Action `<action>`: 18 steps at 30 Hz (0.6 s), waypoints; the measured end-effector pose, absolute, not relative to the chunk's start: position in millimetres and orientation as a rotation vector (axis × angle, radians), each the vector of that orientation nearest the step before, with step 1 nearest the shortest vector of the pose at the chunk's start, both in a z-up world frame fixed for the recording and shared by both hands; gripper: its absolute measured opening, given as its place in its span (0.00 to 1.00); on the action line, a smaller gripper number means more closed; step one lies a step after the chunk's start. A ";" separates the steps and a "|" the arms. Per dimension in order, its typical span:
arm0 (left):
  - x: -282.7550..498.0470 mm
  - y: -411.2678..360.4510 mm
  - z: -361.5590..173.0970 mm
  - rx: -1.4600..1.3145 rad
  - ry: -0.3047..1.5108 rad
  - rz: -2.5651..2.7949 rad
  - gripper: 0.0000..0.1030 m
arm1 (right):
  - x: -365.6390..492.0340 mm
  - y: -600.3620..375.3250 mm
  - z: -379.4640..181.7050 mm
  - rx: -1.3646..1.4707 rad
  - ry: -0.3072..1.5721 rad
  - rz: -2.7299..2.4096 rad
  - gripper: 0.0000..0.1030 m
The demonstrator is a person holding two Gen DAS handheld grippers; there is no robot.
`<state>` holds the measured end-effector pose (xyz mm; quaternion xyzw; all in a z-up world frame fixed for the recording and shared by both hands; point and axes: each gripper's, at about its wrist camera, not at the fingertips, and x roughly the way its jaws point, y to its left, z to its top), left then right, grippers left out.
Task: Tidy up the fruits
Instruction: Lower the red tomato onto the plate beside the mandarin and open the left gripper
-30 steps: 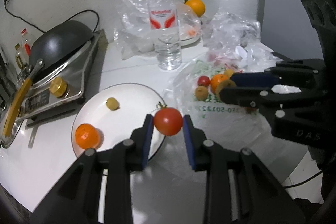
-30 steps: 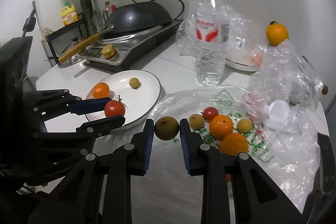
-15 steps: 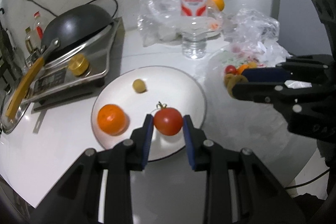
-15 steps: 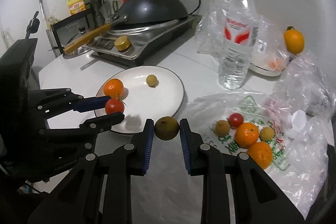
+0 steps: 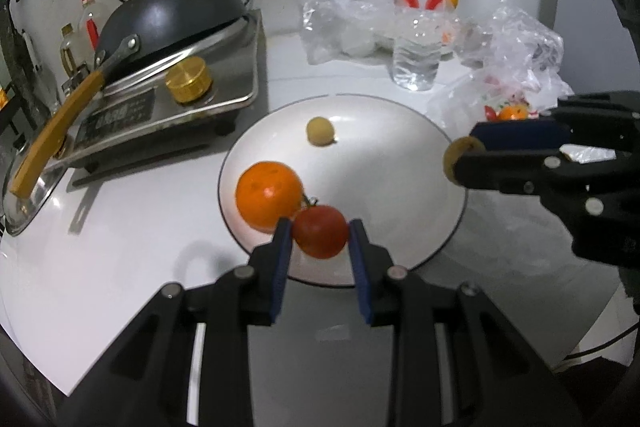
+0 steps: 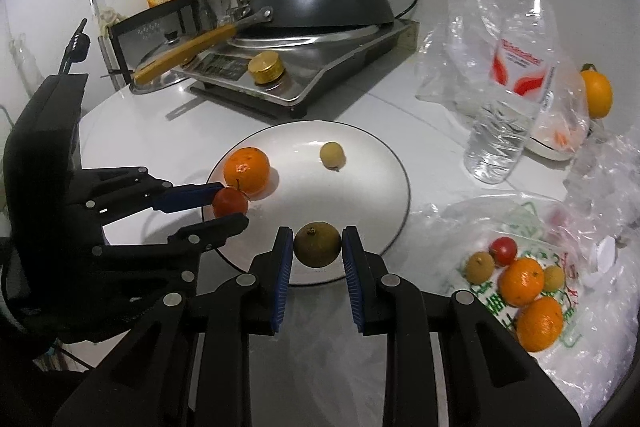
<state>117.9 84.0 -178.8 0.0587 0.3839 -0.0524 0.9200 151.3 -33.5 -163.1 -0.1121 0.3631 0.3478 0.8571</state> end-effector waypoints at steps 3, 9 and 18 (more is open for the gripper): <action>119.8 88.9 -183.9 0.119 0.792 -0.110 0.29 | 156.1 -23.1 -168.7 -0.245 0.781 0.740 0.26; 123.1 90.9 -185.1 0.128 0.792 -0.136 0.29 | 159.3 -6.5 -177.7 -0.251 0.809 0.753 0.26; 116.4 107.2 -177.2 0.088 0.760 -0.151 0.33 | 165.1 11.5 -188.5 -0.249 0.856 0.756 0.26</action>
